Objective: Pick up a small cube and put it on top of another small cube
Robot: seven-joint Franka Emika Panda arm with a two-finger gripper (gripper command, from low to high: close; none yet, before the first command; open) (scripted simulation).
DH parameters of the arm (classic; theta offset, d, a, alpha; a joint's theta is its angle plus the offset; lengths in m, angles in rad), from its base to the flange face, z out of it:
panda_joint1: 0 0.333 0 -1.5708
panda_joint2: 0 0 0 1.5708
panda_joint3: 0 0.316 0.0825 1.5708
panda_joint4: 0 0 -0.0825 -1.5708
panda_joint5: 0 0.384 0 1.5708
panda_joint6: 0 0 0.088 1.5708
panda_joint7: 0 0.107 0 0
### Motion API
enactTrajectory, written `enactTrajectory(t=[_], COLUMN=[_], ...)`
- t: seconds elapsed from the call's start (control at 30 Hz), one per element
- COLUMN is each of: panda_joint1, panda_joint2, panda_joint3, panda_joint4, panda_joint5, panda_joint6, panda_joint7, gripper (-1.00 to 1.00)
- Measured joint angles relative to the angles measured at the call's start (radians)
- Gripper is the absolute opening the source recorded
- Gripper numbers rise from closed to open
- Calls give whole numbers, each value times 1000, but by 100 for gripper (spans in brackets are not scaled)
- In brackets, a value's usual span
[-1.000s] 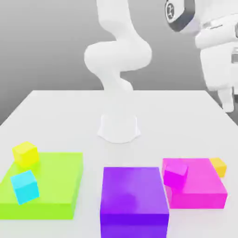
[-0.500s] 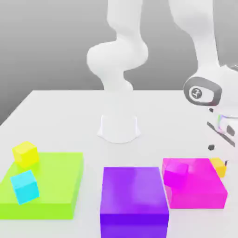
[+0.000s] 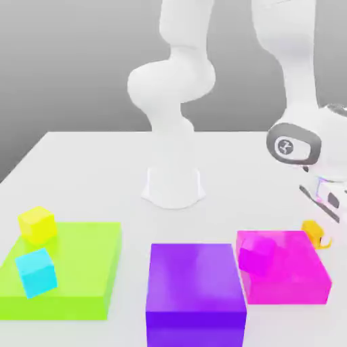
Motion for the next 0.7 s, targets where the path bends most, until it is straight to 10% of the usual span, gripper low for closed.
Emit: enactTrajectory(t=[0.33, 0.5, 0.53, 0.7], panda_joint1=[-239, -267, -267, -267], panda_joint2=[-358, -277, -245, -245], panda_joint3=[-169, -203, -204, -204], panda_joint4=[-16, -40, -46, -46], panda_joint5=[74, 73, 73, 73], panda_joint6=[-339, -235, -196, -196], panda_joint7=[-177, -194, -195, -195], gripper=[-100, -100, 100, 100])
